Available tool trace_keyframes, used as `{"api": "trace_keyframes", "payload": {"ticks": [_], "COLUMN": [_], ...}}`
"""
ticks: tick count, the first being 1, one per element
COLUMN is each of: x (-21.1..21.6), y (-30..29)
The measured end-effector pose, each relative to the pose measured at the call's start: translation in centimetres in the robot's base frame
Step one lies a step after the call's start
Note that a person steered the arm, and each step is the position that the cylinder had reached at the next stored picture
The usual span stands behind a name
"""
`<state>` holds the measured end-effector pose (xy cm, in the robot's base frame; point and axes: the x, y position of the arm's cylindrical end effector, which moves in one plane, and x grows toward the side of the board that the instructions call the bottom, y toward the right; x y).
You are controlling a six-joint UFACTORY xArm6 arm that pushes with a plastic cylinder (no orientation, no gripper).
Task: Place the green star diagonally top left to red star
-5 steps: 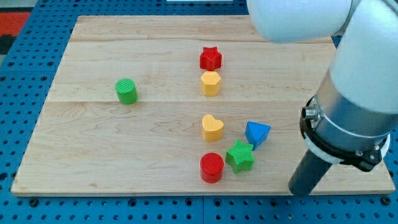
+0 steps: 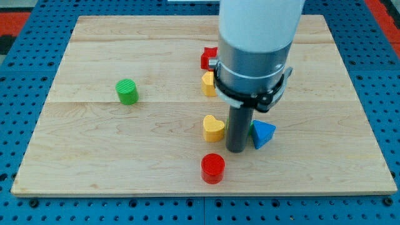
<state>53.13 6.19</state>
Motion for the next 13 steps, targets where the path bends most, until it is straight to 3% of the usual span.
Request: {"api": "trace_keyframes", "payload": {"ticks": [3,4,6,13], "x": [-9.5,-8.2,-8.5,-29.4], "y": [3.8,5.3,1.6,-0.4]}}
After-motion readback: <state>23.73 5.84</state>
